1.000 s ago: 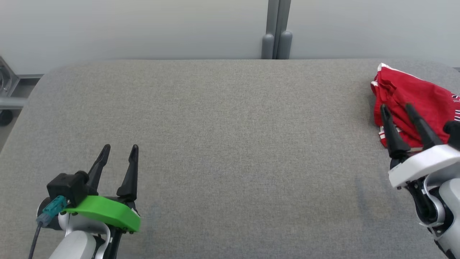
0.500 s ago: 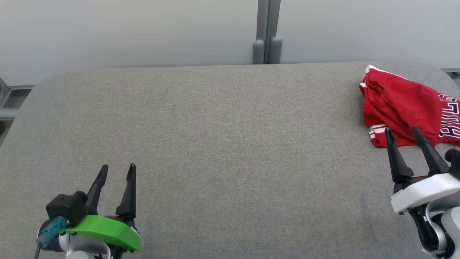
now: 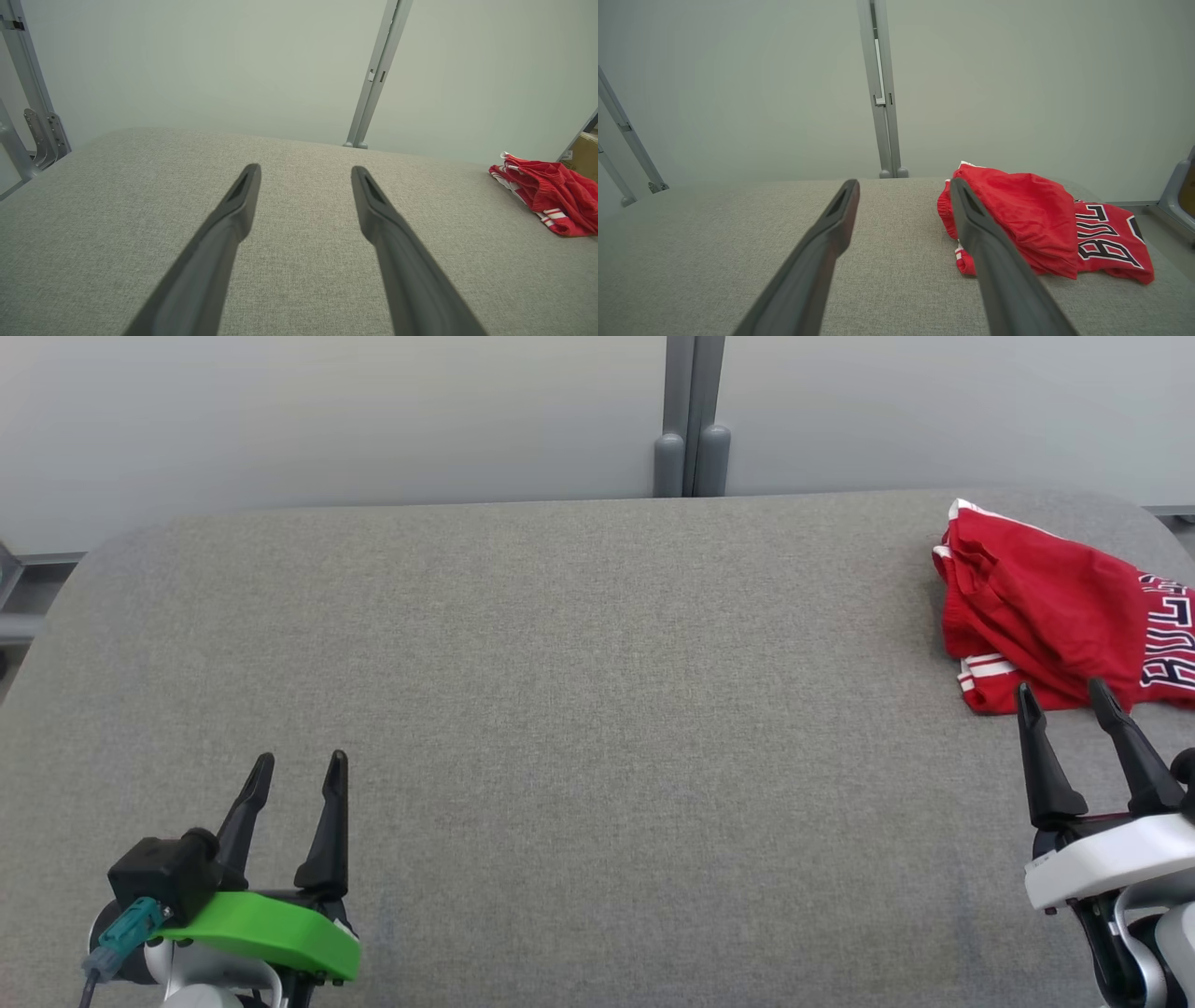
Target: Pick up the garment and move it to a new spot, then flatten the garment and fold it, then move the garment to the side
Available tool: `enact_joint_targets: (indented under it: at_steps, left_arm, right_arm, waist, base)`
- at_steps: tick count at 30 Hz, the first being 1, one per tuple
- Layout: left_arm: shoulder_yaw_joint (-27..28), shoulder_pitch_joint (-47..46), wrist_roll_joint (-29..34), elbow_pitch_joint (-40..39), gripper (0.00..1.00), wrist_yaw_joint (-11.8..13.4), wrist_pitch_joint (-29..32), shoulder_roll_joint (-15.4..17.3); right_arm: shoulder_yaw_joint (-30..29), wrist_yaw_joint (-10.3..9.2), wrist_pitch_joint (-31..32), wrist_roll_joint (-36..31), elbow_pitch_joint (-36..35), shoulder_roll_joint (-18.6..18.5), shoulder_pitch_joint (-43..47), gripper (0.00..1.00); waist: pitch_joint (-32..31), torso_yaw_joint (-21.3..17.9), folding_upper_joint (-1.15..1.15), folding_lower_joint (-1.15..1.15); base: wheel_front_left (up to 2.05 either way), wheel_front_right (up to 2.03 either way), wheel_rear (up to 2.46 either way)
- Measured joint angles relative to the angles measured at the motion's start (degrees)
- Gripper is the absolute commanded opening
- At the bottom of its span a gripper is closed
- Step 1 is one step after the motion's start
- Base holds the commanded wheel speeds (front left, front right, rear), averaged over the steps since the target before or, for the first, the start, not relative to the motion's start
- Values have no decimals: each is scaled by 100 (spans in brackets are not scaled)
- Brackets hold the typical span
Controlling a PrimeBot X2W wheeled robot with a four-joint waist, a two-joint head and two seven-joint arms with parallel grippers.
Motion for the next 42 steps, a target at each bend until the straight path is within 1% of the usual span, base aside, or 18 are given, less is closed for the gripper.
enact_joint_targets:
  at_steps: [12,19,29,41,42]
  left_arm:
    - [56,92,55,-166,100,0,-1,1]
    - [58,92,172,-190,100,0,-1,0]
    - [63,97,183,-222,100,0,-1,-2]
    - [64,109,183,-310,100,-1,-2,-13]
    - [49,110,182,-281,0,-1,3,-32]
  right_arm:
    - [-171,0,0,-259,-279,321,230,100]
    - [-303,0,0,-335,-331,348,289,100]
    - [-368,0,0,-405,-416,469,365,100]
    - [-439,0,0,-543,-485,510,472,100]
    - [-431,2,2,-542,-452,530,472,0]
  waist:
    - [101,-37,0,0]
    - [131,-46,0,0]
    - [144,-40,0,0]
    - [153,-51,0,0]
    - [153,-51,0,0]
  base:
    - [0,0,0]
    - [0,0,0]
    - [0,0,0]
    - [0,0,0]
    - [0,0,0]
